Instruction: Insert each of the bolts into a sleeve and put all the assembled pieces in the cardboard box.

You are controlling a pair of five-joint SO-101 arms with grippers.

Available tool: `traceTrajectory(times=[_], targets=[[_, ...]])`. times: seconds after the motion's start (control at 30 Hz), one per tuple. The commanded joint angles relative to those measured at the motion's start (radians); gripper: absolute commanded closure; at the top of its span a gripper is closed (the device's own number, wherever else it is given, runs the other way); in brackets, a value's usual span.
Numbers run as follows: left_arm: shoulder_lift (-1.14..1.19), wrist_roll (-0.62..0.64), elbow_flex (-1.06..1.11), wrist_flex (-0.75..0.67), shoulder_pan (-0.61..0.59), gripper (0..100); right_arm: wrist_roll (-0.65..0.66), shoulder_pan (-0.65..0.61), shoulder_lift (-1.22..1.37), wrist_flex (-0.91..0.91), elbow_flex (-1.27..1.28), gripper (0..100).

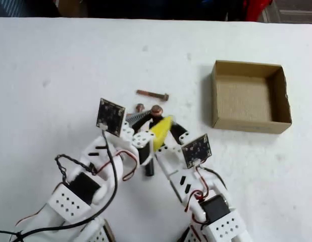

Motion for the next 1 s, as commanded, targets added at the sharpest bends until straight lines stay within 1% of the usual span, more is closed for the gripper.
traceTrajectory(times=[0.0, 0.23, 0.5, 0.6, 0.67, 0.77, 0.83, 0.9, 0.97], targets=[[-0.025, 0.006, -0.011, -0.029, 0.008, 67, -0.005, 0.01, -0.015, -0.002, 0.008, 98.2], [-0.025, 0.008, -0.041, -0.032, -0.114, 67, -0.005, 0.01, -0.015, -0.002, 0.008, 98.2], [-0.025, 0.008, -0.109, -0.025, -0.133, 68, -0.005, 0.012, -0.015, -0.002, 0.008, 98.2], [-0.025, 0.008, -0.149, -0.008, -0.17, 68, -0.005, 0.022, -0.015, -0.001, 0.011, 98.2], [-0.035, 0.006, -0.186, 0.063, -0.217, 68, -0.005, 0.058, -0.015, -0.001, 0.011, 98.2], [-0.084, 0.003, -0.242, 0.232, -0.285, 68, -0.005, 0.131, -0.015, -0.005, 0.008, 98.2], [-0.13, 0.002, -0.27, 0.336, -0.309, 69, -0.005, 0.163, -0.015, -0.008, 0.005, 98.2], [-0.177, 0.0, -0.282, 0.41, -0.326, 73, -0.005, 0.188, -0.015, -0.005, -0.005, 98.2], [-0.229, -0.009, -0.281, 0.456, -0.344, 80, -0.005, 0.202, -0.015, -0.002, -0.015, 98.2]])
